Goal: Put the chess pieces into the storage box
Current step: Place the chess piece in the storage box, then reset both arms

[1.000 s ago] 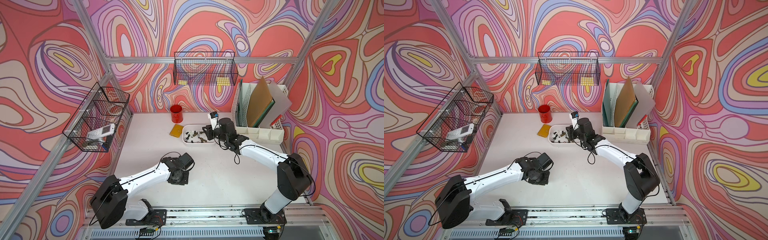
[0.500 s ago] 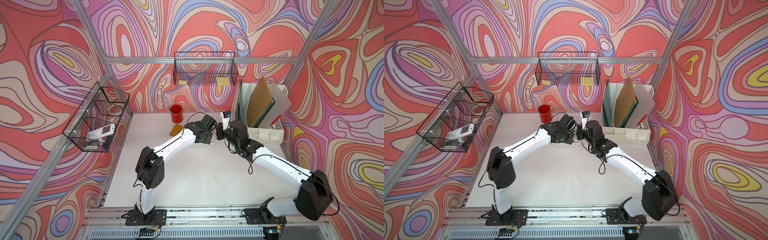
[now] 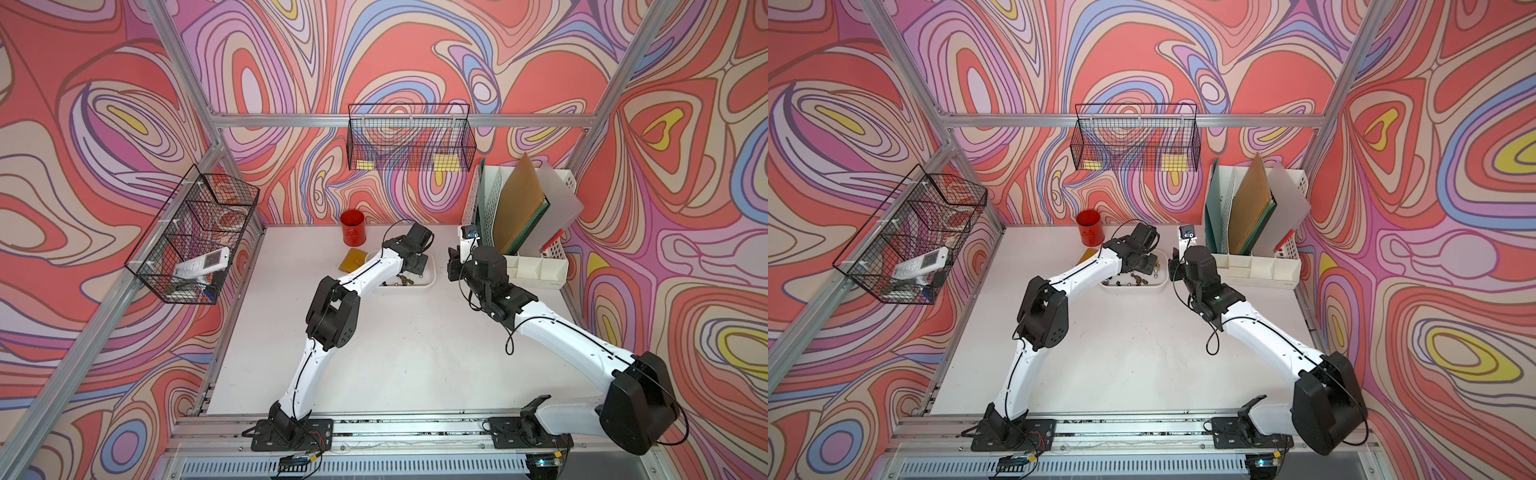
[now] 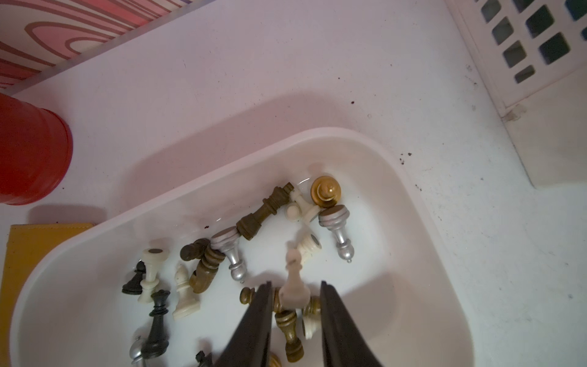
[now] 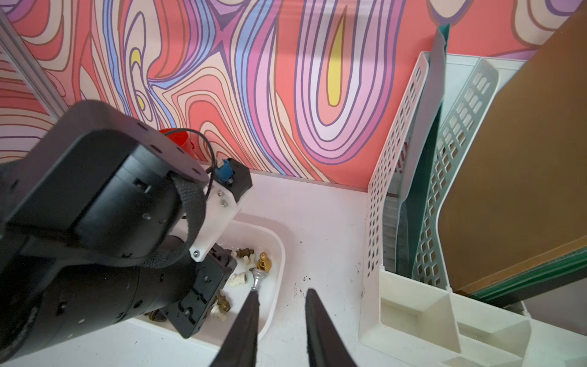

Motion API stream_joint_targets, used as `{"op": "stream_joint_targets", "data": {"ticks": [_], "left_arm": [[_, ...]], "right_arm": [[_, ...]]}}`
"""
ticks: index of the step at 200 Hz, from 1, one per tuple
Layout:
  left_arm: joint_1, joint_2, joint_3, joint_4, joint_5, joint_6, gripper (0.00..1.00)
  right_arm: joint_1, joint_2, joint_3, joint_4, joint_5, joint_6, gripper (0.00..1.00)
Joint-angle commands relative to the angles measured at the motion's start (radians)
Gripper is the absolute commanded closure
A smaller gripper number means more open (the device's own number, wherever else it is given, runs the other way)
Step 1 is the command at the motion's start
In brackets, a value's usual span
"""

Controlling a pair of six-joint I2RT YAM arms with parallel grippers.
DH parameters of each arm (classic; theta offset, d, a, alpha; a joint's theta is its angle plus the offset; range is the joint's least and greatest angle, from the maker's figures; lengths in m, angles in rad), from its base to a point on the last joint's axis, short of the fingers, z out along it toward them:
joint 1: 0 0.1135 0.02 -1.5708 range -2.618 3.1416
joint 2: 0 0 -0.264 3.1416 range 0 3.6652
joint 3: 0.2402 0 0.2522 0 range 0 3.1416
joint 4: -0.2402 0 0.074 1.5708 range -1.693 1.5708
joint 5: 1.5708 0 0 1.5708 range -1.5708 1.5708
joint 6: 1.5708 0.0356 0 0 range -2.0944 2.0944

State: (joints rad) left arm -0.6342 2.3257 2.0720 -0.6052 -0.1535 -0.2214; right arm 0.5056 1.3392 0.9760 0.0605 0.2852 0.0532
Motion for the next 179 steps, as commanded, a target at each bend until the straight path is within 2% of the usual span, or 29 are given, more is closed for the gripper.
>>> {"op": "stream_joint_targets", "data": {"ticks": [1,38,61,77,87,109,123,145,163,179], "left_arm": [[0.008,-0.01,0.017,0.0,0.0,0.006,0.58],[0.014,-0.123,-0.078,0.02,0.021,-0.039,0.56],[0.026,-0.303,-0.293,0.111,-0.022,-0.041,0.56],[0.033,-0.461,-0.482,0.188,-0.142,-0.005,0.56],[0.033,-0.56,-0.599,0.235,-0.244,0.034,0.56],[0.055,-0.766,-0.864,0.389,-0.423,0.133,0.56],[0.103,-0.884,-1.042,0.514,-0.463,0.189,0.56],[0.244,-1.016,-1.271,0.687,-0.413,0.2,0.57],[0.365,-1.065,-1.469,0.938,-0.266,0.239,0.57],[0.458,-1.025,-1.623,1.197,-0.121,0.283,0.57]], "right_arm": [[-0.006,0.017,0.008,0.017,0.005,-0.008,0.72],[-0.007,0.059,0.055,-0.03,-0.036,0.022,0.72],[-0.042,0.085,0.017,0.015,-0.065,0.073,0.69],[-0.145,0.103,-0.02,0.035,-0.145,0.161,0.68],[-0.201,0.108,-0.034,0.023,-0.147,0.205,0.67],[-0.256,0.098,-0.124,0.08,0.023,0.196,0.63],[-0.285,0.086,-0.257,0.26,0.093,0.124,0.6],[-0.368,0.067,-0.426,0.474,0.1,0.092,0.6],[-0.386,0.117,-0.554,0.745,0.062,-0.024,0.57],[-0.424,0.229,-0.641,1.031,-0.018,-0.04,0.55]]}}
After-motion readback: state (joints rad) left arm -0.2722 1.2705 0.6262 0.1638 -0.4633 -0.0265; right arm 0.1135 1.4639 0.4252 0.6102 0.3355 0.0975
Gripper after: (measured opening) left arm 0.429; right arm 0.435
